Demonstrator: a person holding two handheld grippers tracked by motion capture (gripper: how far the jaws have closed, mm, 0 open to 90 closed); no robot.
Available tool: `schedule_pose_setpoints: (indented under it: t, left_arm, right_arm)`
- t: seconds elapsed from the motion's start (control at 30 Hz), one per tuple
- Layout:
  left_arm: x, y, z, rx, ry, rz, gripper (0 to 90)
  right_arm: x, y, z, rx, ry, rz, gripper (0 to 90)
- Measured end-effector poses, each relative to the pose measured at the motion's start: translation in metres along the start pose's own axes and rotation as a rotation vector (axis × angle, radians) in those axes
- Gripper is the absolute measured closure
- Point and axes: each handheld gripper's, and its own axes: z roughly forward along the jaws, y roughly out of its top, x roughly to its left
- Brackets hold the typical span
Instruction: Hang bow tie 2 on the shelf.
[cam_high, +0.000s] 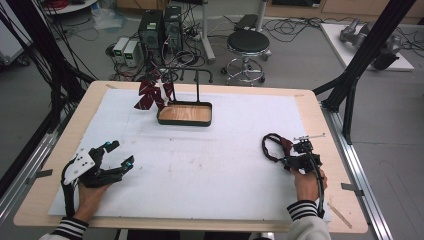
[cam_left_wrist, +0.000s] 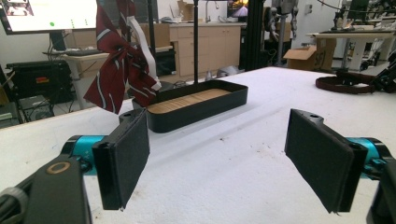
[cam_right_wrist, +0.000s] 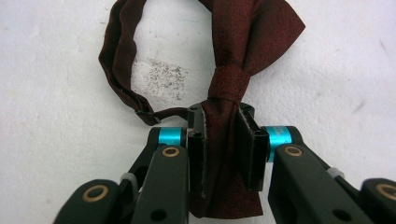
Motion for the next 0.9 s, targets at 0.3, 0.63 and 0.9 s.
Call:
schedule_pose_setpoints:
  t: [0.3, 0.63, 0.9]
  left_arm:
    - [0.000, 0.000, 0.000, 0.000, 0.000, 0.000, 22.3]
    - [0.000, 0.000, 0.000, 0.000, -0.001, 0.000, 22.5]
    - [0.000, 0.000, 0.000, 0.001, -0.001, 0.000, 22.5]
  right_arm:
    - [0.004, 0.000, -0.002, -0.022, 0.004, -0.036, 76.8]
    - [0.012, 0.002, -0.009, -0.115, 0.004, -0.111, 76.9]
    - [0.018, 0.003, -0.017, -0.228, 0.028, -0.154, 77.0]
